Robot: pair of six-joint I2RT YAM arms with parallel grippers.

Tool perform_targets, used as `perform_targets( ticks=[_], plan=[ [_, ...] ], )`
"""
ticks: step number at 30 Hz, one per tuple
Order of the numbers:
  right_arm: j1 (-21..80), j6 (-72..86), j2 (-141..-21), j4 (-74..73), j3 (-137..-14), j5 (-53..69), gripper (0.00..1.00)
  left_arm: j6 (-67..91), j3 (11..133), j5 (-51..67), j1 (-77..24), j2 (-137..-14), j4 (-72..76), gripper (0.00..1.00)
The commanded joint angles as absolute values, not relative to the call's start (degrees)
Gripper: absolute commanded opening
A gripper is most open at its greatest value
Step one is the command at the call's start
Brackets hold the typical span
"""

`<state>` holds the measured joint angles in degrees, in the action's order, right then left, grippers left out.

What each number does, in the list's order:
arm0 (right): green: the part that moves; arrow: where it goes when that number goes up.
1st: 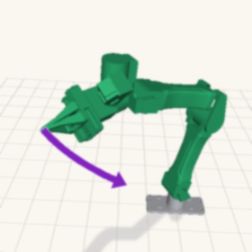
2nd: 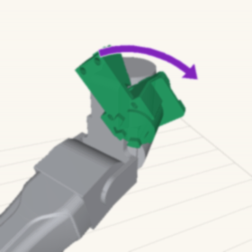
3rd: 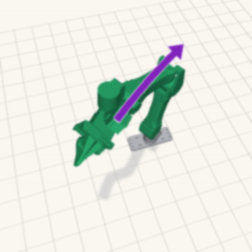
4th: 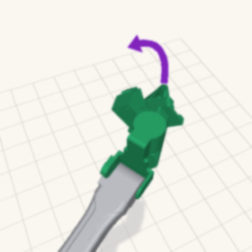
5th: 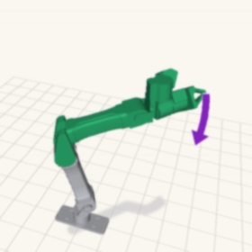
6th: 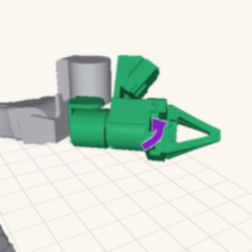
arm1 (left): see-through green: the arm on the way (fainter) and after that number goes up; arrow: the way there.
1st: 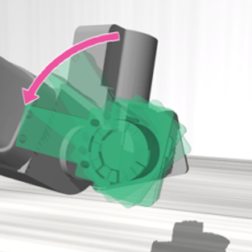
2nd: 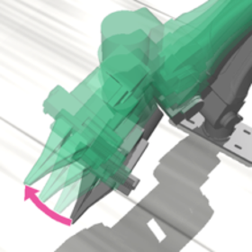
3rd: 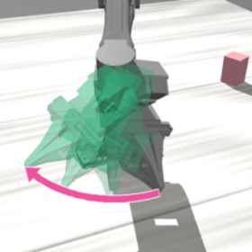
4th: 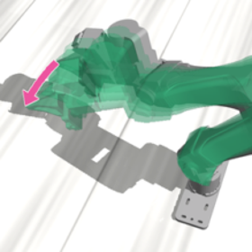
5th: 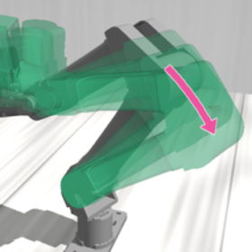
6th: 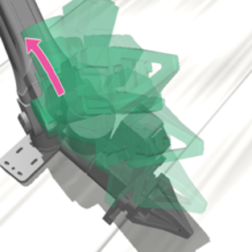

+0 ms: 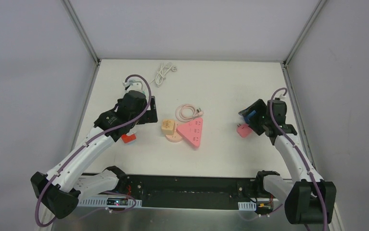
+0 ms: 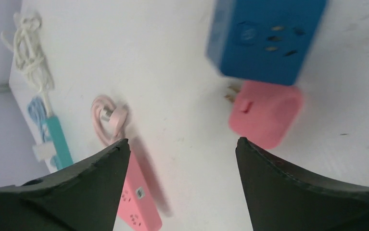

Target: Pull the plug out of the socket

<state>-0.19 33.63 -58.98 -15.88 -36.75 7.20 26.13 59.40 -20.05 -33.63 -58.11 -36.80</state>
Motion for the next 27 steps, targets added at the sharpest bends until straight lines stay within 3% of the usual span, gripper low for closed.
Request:
perform_targets(
  ticks=[1, 7, 10, 21, 27],
  plan=[
    [9.50, 32.16, -57.12, -16.42, -42.18, 7.31, 0.86, 28.73, 55.39, -20.96, -33.05, -56.67, -34.46, 0.96],
    [25.13, 33.07, -64.04, -15.17, -46.34, 0.51, 0.89, 33.21, 50.73, -17.33, -33.05, -56.06, -31.96, 0.96],
    [29.28, 35.82, -68.61, -12.43, -46.17, 2.85, 0.91, 35.51, 48.85, -13.37, -33.05, -56.87, -28.87, 0.96],
    [30.39, 43.85, -73.98, 17.07, -32.67, 17.85, 0.98, 36.51, 53.69, -4.16, -33.05, -71.40, -22.74, 0.92],
    [30.41, 46.70, -82.54, 24.62, -33.03, 25.69, 0.93, 35.19, 58.48, -7.76, -33.05, -80.38, -29.06, 0.76]
  ],
)
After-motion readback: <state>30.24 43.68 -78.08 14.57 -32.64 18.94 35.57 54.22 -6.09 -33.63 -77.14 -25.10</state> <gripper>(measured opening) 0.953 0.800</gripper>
